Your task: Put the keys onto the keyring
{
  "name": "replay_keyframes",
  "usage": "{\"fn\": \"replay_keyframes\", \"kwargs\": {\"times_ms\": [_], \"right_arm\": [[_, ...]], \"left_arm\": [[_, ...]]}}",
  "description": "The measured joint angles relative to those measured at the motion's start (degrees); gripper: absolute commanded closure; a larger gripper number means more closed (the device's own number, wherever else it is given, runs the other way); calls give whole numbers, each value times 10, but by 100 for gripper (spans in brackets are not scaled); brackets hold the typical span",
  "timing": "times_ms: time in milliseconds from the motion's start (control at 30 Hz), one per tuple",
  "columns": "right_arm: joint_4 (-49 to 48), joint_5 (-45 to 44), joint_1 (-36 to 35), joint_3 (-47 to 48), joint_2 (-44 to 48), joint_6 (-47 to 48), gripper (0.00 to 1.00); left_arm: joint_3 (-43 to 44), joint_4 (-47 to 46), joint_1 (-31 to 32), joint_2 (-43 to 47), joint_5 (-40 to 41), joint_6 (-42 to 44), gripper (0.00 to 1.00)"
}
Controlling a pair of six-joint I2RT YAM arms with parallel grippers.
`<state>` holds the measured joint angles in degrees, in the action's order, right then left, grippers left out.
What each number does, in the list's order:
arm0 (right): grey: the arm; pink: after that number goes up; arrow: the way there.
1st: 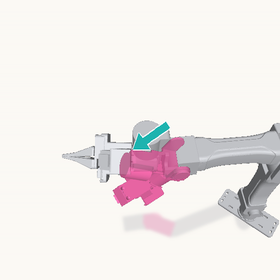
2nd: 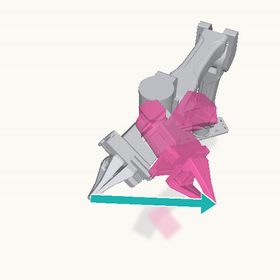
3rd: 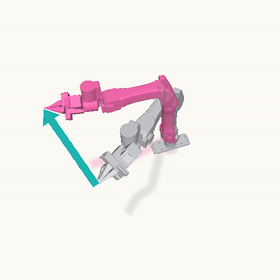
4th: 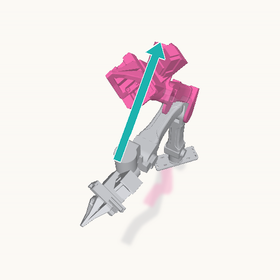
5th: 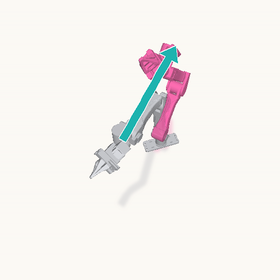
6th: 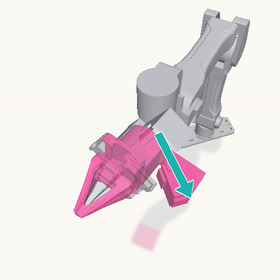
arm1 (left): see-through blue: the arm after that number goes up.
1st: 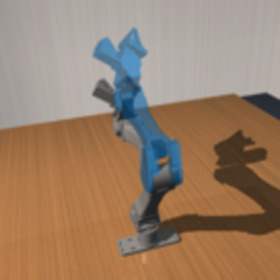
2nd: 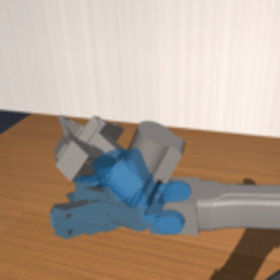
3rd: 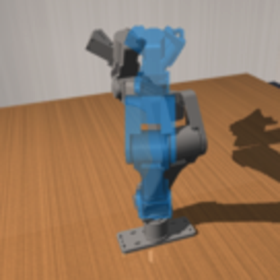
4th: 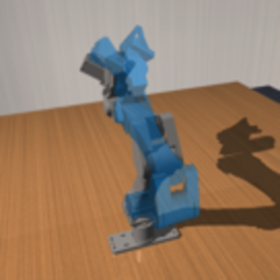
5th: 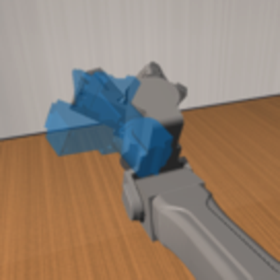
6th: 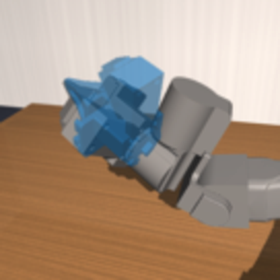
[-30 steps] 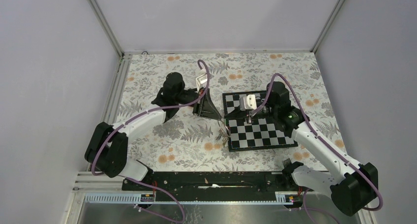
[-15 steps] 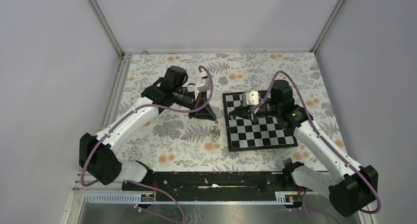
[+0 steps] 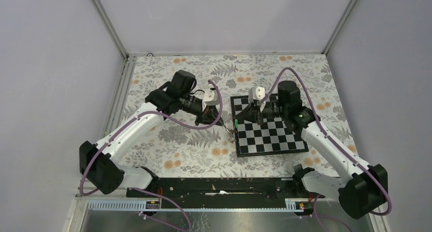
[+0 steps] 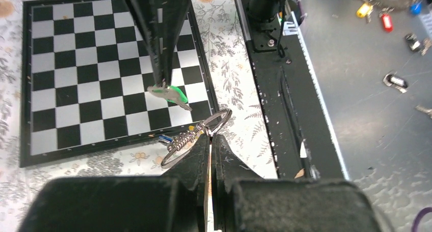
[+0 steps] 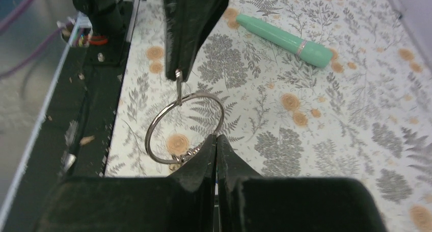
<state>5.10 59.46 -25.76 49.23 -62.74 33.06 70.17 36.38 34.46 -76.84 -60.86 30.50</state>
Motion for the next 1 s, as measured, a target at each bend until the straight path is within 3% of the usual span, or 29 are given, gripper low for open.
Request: {"fn": "replay_keyframes", "kwargs": {"times_ms": [233,500,733,1000], "right_arm": [[-94,-9,0,0,-59,-204,100],[-172,-20,-2,-5,-95,-375,100],[-268,-30,-3,-17,-134,-512,100],[-337,-17,-3,-27,-153,-596,100]], "left_arm": [[24,43,13,7,46,112,100],[82,92,32,7,136,207,100],[85,108,51,7,177,245,100],[84,108,66,7,210,266,100]]}}
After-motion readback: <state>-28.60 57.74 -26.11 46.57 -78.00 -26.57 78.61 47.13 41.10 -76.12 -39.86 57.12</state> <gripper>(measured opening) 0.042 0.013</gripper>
